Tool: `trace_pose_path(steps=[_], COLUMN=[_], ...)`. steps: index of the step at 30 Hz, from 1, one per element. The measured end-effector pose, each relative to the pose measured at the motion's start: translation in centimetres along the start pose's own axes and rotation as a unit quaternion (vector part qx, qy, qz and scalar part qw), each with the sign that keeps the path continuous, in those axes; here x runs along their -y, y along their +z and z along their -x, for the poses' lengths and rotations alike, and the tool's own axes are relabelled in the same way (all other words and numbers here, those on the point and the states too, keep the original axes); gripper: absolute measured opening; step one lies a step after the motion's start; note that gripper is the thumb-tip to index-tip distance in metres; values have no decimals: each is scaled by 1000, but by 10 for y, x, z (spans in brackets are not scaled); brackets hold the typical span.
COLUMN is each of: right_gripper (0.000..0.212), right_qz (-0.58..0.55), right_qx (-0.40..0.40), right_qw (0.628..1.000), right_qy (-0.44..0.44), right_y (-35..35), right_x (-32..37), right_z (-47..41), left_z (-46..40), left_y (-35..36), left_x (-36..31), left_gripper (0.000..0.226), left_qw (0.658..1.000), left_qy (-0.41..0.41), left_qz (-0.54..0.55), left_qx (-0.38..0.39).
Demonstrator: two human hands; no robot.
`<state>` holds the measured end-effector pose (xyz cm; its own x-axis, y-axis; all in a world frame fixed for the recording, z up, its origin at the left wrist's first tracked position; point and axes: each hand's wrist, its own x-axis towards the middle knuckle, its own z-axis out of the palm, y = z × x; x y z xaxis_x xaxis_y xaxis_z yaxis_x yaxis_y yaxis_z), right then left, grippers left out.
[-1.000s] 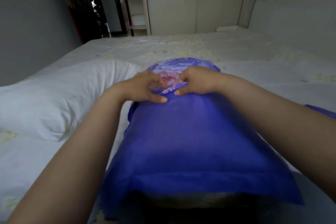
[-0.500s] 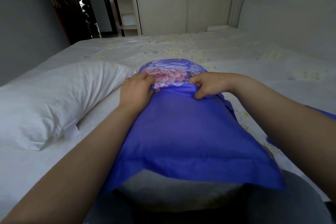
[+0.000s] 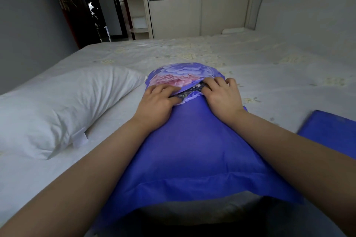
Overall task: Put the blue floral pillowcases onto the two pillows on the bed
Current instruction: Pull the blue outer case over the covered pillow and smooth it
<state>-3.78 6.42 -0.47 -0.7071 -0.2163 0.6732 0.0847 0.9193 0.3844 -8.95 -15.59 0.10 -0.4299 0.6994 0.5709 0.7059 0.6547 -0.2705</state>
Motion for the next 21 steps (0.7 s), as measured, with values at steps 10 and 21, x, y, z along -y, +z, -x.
trace_pose_path(steps=[10, 21], right_gripper=[39, 21], right_qz=[39, -74], right_qx=[335, 132], right_qw=[936, 983], right_qy=[99, 100], right_y=[-18, -12], right_x=[16, 11], right_z=[-25, -27], left_z=[-40, -41], left_y=[-15, -15], left_x=[-1, 17], left_gripper=[8, 29], left_qw=[974, 966], left_qy=[-146, -68], left_qz=[-126, -83], left_qx=[120, 236])
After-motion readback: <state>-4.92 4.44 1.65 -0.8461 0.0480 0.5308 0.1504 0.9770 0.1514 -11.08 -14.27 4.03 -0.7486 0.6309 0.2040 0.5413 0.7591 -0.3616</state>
